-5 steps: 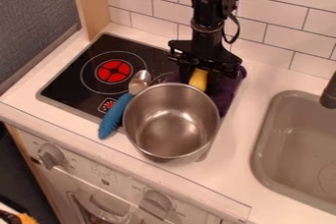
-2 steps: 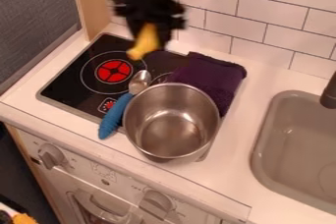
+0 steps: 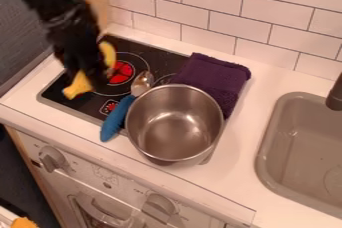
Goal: Put the yellow banana to the bottom left of the stove
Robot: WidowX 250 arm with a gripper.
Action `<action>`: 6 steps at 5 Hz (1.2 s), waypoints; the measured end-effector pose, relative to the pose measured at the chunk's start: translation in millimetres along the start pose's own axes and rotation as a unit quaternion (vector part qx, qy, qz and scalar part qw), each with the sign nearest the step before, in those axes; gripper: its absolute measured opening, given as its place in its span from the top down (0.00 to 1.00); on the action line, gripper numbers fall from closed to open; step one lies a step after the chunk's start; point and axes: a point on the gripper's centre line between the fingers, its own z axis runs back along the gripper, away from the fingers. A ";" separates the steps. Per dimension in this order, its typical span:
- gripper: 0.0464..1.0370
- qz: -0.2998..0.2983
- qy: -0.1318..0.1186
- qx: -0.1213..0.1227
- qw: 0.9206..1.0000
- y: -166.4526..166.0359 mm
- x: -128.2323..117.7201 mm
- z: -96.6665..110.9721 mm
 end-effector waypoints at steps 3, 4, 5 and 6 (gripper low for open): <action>0.50 0.027 0.042 0.026 0.998 45.5 -37.7 -25.8; 0.41 0.030 0.052 0.034 0.998 49.7 -41.8 -32.6; 0.13 0.039 0.062 0.038 0.997 50.0 -44.3 -32.8; 0.03 0.046 0.042 0.035 0.997 43.4 -39.7 -21.9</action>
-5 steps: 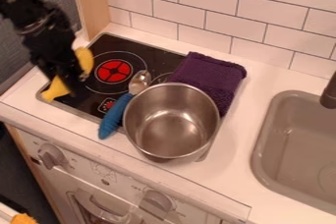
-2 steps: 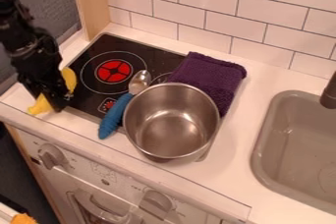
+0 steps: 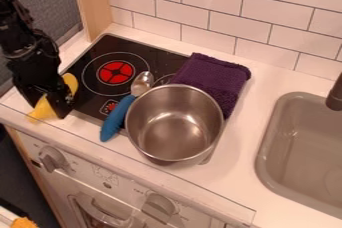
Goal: Put the yellow banana to the bottom left of the stove
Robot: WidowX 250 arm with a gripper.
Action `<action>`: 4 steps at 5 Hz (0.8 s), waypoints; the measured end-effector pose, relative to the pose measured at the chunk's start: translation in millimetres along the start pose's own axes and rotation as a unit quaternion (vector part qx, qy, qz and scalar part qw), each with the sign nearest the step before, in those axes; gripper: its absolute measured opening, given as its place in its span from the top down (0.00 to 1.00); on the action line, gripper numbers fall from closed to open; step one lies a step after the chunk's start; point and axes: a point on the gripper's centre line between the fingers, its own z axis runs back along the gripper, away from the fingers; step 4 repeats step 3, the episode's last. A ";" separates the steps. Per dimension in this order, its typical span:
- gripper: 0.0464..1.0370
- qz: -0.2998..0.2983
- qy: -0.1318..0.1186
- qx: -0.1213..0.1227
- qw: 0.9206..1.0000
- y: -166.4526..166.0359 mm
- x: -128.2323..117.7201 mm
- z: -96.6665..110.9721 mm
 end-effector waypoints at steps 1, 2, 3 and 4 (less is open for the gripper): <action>0.03 0.006 -0.039 0.008 0.999 -6.4 6.5 31.8; 0.04 -0.001 -0.043 0.014 0.999 -10.6 4.6 52.2; 0.04 -0.013 -0.032 0.005 0.999 -14.8 4.9 54.6; 0.04 -0.013 -0.032 0.005 0.999 -14.8 4.9 54.6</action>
